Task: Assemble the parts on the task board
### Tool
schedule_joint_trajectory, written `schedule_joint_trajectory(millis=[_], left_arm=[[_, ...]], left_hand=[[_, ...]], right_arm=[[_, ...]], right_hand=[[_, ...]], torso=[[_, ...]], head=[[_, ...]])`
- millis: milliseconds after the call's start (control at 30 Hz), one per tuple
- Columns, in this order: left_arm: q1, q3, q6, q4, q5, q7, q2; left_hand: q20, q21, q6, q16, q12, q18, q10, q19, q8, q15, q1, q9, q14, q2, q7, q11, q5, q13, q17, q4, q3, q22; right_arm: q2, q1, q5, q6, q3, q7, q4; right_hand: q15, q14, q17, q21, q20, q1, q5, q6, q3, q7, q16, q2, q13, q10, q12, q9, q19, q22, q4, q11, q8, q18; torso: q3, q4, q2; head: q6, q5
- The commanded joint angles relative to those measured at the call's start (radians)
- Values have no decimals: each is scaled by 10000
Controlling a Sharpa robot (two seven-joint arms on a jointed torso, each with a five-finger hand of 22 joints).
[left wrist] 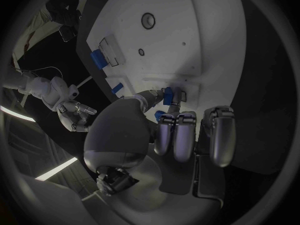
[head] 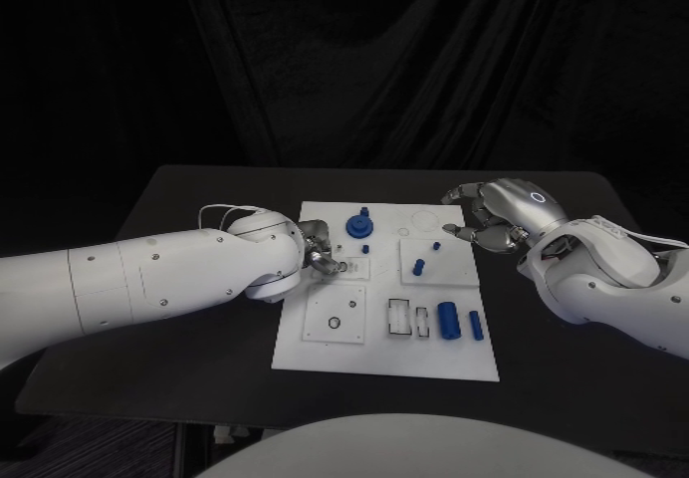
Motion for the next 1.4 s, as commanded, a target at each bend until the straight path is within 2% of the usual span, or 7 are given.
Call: schedule_joint_trajectory(millis=[33, 233, 467, 633, 733, 1100, 1400], left_arm=[[-16, 9, -40, -58, 337, 113, 45], [-24, 9, -14, -152, 355, 112, 130], [-53, 9, 14, -256, 360, 121, 254], [-72, 9, 80, -380, 361, 119, 342], [-86, 9, 114, -448, 361, 118, 384], [-116, 9, 15, -586, 361, 161, 462], [-149, 9, 51, -612, 361, 176, 496]], left_hand=[[-72, -40, 1018, 25, -6, -129, 1052, 405, -68, -69, -83, 12, 1057, 45, -949, -61, -49, 2626, 2633, -307, 364, 2178], [-76, -62, 1009, 25, -6, -125, 1052, 397, -100, -75, -193, 29, 1057, 95, -951, -65, -67, 2626, 2633, -258, 349, 2173], [-78, -66, 1007, 25, -6, -124, 1052, 397, -116, -76, -259, 40, 1057, 113, -954, -66, -95, 2626, 2633, -228, 328, 2173], [-82, -89, 1007, 25, -6, -121, 1052, 392, -163, -80, -428, 76, 1057, 158, -969, -74, -307, 2626, 2633, -153, 243, 2169], [-87, -107, 1008, 25, -6, -118, 1052, 388, -206, -88, -533, 105, 1057, 209, -978, -82, -550, 2626, 2633, -101, 180, 2167], [-90, -100, 1021, 25, -6, -121, 1052, 395, -218, -89, -571, 119, 1057, 251, -985, -84, -626, 2626, 2633, -73, 162, 2172], [-91, -148, 1039, 25, -6, -110, 1052, 373, -232, -89, -647, 146, 1057, 291, -988, -85, -736, 2626, 2633, -12, 108, 2158]], right_arm=[[14, -27, -1, 118, 5, -207, -8], [28, -32, 19, 138, 5, -209, -29], [40, -34, 24, 163, 5, -215, -68], [44, -42, 25, 205, 5, -227, -82], [42, -52, 25, 246, 5, -242, -85], [32, -75, 68, 372, 5, -267, -91], [26, -92, 83, 455, 5, -299, -84]], right_hand=[[-48, 1037, 2635, -41, -50, 94, 27, 64, 43, 25, 29, -19, 2165, 649, -56, -10, -14, 1941, 1, -75, 60, 127], [-47, 1037, 2635, -46, -50, 137, 81, 61, 73, 28, 29, 0, 2162, 648, -59, -34, -13, 1941, -10, -73, 71, 127], [-46, 1037, 2635, -59, -51, 173, 125, 62, 96, 31, 29, 10, 2152, 640, -68, -53, -17, 1937, -20, -72, 82, 130], [-46, 1037, 2635, -72, -51, 211, 169, 62, 118, 34, 29, 17, 2144, 635, -75, -72, -20, 1934, -33, -71, 92, 132], [-45, 1037, 2635, -79, -51, 230, 188, 62, 131, 35, 29, 22, 2144, 635, -76, -80, -23, 1932, -39, -70, 96, 134], [-44, 1037, 2635, -192, -51, 289, 245, 62, 169, 40, 29, 37, 2103, 601, -112, -109, -74, 1897, -58, -69, 110, 159], [-44, 1037, 2635, -205, -50, 296, 253, 62, 175, 40, 29, 39, 2092, 592, -121, -114, -80, 1893, -59, -68, 113, 162]], torso=[[2, -3, -19], [-5, -14, -20], [4, -16, -10], [14, -9, -4], [14, -4, -3], [12, -24, 1], [4, 6, -22]], head=[[1, -25], [1, -21], [1, -43], [1, -93], [1, -122], [1, -101], [1, -117]])
